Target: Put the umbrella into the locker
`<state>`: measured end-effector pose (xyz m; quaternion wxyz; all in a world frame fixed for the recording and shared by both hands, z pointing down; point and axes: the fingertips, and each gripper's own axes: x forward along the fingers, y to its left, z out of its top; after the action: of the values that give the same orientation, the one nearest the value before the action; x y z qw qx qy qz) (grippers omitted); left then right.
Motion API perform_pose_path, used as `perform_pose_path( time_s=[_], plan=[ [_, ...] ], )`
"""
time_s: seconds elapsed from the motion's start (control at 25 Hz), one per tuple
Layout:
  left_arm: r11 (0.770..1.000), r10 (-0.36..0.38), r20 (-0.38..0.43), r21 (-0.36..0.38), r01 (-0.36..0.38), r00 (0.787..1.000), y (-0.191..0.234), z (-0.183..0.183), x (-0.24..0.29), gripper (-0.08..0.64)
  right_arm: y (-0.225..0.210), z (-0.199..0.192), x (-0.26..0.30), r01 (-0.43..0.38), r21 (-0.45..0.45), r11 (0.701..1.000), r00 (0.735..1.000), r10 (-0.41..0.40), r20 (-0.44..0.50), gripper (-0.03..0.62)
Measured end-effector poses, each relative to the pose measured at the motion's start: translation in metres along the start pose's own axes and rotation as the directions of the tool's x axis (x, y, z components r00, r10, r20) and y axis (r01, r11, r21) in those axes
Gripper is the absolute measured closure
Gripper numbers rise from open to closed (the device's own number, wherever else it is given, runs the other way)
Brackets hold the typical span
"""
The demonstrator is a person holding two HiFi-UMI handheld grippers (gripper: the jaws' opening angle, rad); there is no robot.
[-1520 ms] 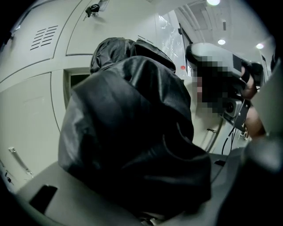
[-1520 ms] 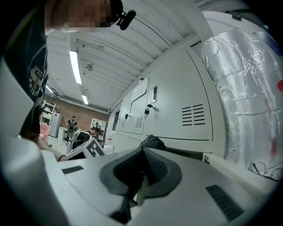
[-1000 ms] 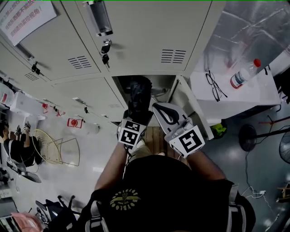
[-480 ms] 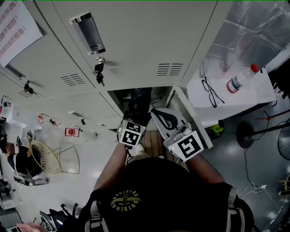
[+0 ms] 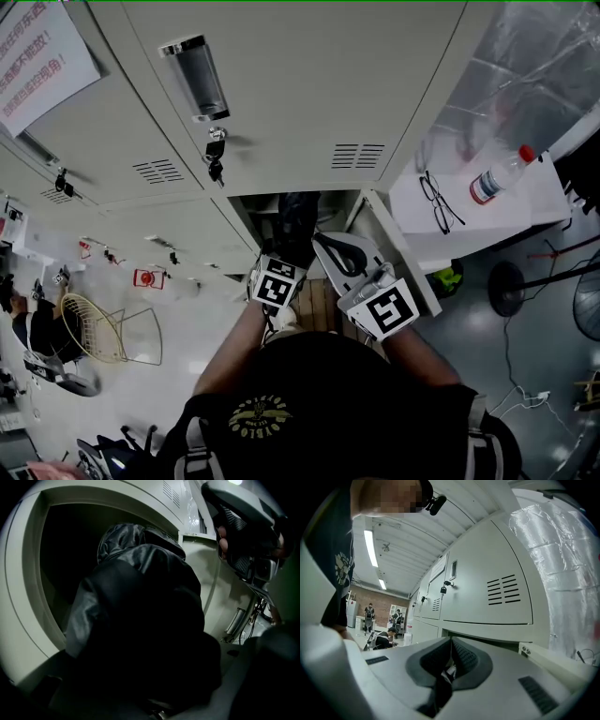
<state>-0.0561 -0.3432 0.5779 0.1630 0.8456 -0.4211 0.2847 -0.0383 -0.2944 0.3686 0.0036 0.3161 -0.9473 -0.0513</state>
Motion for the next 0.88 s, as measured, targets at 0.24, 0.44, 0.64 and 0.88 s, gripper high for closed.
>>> perform_pose_path(
  time_s=[0.24, 0.44, 0.64, 0.88],
  plan=[
    [1.000, 0.019, 0.010, -0.012, -0.019, 1.000, 0.017, 0.008, 0.005, 0.272, 0.002, 0.000, 0.004, 0.004, 0.007, 1.000, 1.000, -0.004, -0.002, 0.561],
    [0.999, 0.023, 0.020, -0.042, -0.022, 1.000, 0.024, 0.016, 0.006, 0.271, 0.002, -0.002, 0.004, 0.014, 0.027, 1.000, 1.000, -0.014, -0.021, 0.561],
    [0.999, 0.023, 0.026, -0.050, -0.021, 0.999, 0.030, 0.026, 0.008, 0.272, 0.001, 0.003, 0.005, 0.022, 0.013, 1.000, 1.000, -0.022, 0.006, 0.561],
    [0.997, 0.039, 0.027, -0.067, -0.037, 0.999, 0.040, 0.037, 0.009, 0.272, -0.002, 0.007, 0.005, 0.030, -0.008, 1.000, 0.999, -0.030, 0.026, 0.561]
  ],
)
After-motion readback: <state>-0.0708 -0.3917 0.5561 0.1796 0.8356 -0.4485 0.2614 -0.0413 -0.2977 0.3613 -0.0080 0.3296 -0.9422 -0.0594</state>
